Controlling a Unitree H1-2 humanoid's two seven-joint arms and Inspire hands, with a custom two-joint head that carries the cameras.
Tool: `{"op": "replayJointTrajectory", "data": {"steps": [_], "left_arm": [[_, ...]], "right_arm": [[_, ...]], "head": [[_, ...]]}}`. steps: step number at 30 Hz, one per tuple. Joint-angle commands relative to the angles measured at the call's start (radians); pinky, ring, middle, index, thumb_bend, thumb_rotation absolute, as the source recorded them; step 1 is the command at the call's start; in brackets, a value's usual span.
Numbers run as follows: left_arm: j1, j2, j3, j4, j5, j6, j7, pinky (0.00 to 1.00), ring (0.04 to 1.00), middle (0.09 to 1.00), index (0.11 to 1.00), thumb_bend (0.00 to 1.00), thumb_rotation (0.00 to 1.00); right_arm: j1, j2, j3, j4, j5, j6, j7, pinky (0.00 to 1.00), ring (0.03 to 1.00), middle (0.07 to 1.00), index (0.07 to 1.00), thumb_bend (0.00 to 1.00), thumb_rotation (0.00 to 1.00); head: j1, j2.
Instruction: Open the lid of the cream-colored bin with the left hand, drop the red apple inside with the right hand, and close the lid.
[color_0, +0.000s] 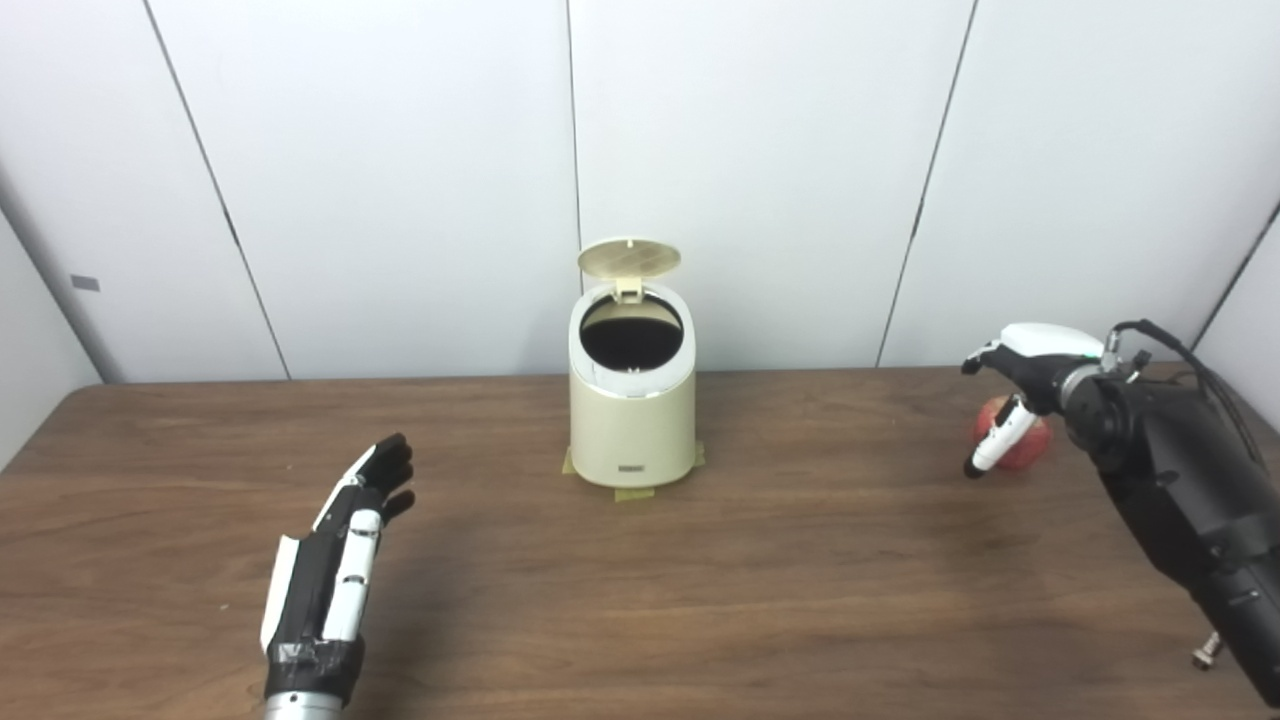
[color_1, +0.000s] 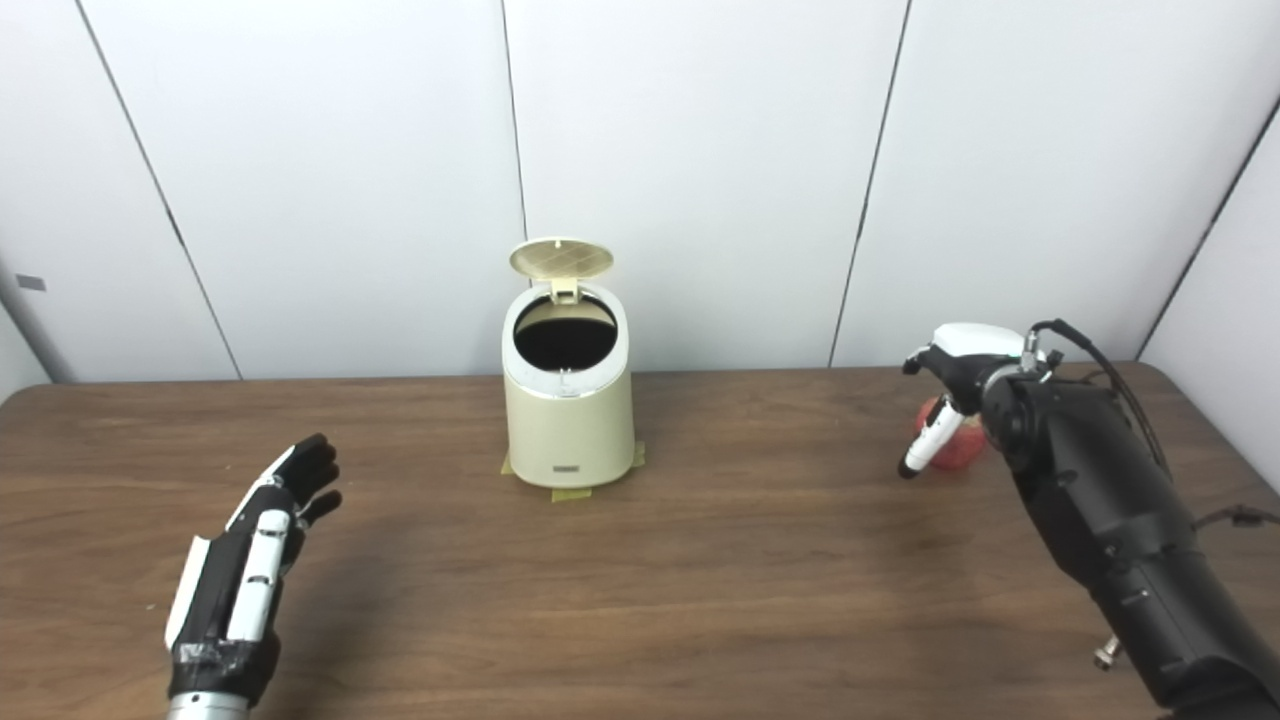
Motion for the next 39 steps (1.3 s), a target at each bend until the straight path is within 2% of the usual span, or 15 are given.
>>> {"op": "replayJointTrajectory", "data": {"steps": [1,5,12,15,19,21,26,28,30,32,33,34,35,37,39], "left_arm": [[-0.017,0.004,-0.001,-0.039,0.006,-0.003,0.010,0.87,0.897,0.894,0.879,0.19,0.84],[-0.013,0.004,-0.008,-0.041,0.017,-0.002,0.011,0.85,0.895,0.898,0.885,0.20,0.85],[-0.008,-0.001,-0.007,-0.034,-0.005,-0.011,0.007,0.85,0.897,0.901,0.885,0.18,0.82],[-0.006,-0.001,-0.008,-0.042,-0.011,0.002,0.008,0.86,0.899,0.899,0.884,0.18,0.81],[-0.004,0.002,-0.010,-0.045,0.002,0.000,0.011,0.86,0.895,0.900,0.888,0.19,0.80],[-0.002,0.001,-0.013,-0.042,0.014,-0.012,0.015,0.84,0.889,0.893,0.880,0.19,0.81],[0.006,-0.006,-0.016,-0.039,0.020,-0.025,0.016,0.82,0.876,0.873,0.852,0.19,0.80],[0.006,-0.008,-0.017,-0.039,0.023,-0.026,0.017,0.83,0.880,0.877,0.857,0.18,0.81],[0.006,-0.009,-0.018,-0.036,0.028,-0.031,0.019,0.84,0.882,0.878,0.856,0.17,0.84],[0.007,-0.008,-0.020,-0.038,0.034,-0.030,0.019,0.83,0.877,0.875,0.854,0.18,0.85],[0.009,-0.009,-0.021,-0.042,0.032,-0.027,0.018,0.83,0.874,0.872,0.854,0.19,0.85],[0.009,-0.010,-0.021,-0.044,0.030,-0.025,0.018,0.83,0.872,0.869,0.853,0.19,0.85],[0.010,-0.011,-0.021,-0.045,0.025,-0.025,0.017,0.82,0.870,0.868,0.851,0.19,0.84],[0.011,-0.014,-0.021,-0.051,0.018,-0.018,0.017,0.83,0.870,0.867,0.850,0.19,0.84],[0.012,-0.014,-0.021,-0.054,0.017,-0.017,0.017,0.83,0.870,0.868,0.851,0.18,0.83]], "right_arm": [[-0.056,-0.027,-0.010,-0.010,0.010,0.019,-0.038,0.75,0.972,0.978,0.874,0.97,0.28],[-0.059,-0.024,0.013,0.024,0.024,0.031,-0.042,0.78,0.978,0.981,0.879,0.94,0.22],[-0.068,-0.028,0.064,0.098,0.038,0.006,-0.083,0.76,0.976,0.975,0.875,0.94,0.25],[-0.059,-0.030,0.066,0.124,0.066,-0.025,-0.127,0.79,0.960,0.960,0.863,0.93,0.24],[-0.050,-0.031,0.068,0.166,0.095,-0.079,-0.198,0.73,0.903,0.923,0.839,0.93,0.22],[-0.052,-0.032,0.070,0.185,0.109,-0.084,-0.209,0.71,0.877,0.924,0.846,0.91,0.21],[-0.059,-0.039,0.081,0.218,0.126,-0.112,-0.240,0.74,0.846,0.916,0.855,0.89,0.20],[-0.061,-0.041,0.094,0.226,0.115,-0.116,-0.260,0.70,0.815,0.895,0.831,0.88,0.16],[-0.066,-0.040,0.120,0.234,0.085,-0.096,-0.288,0.65,0.771,0.867,0.805,0.88,0.14],[-0.068,-0.033,0.136,0.258,0.066,-0.087,-0.363,0.55,0.681,0.811,0.765,0.87,0.11],[-0.065,-0.024,0.134,0.263,0.060,-0.074,-0.408,0.49,0.624,0.754,0.731,0.85,0.08],[-0.063,-0.019,0.133,0.267,0.059,-0.064,-0.439,0.43,0.544,0.595,0.627,0.69,0.04],[-0.061,-0.008,0.125,0.272,0.058,-0.046,-0.476,0.39,0.494,0.497,0.563,0.59,0.02],[-0.059,0.009,0.118,0.277,0.051,-0.012,-0.523,0.32,0.425,0.437,0.526,0.54,0.00],[-0.052,0.013,0.116,0.268,0.053,-0.012,-0.553,0.32,0.404,0.452,0.530,0.52,0.00]], "head": [[-0.001,0.000],[0.003,0.002],[0.006,0.003],[0.007,0.004],[0.008,0.005],[0.009,0.006],[0.004,0.009],[0.004,0.009],[0.005,0.011],[0.006,0.011],[0.006,0.012],[0.006,0.012],[0.006,0.012],[0.005,0.015],[0.003,0.015]]}}
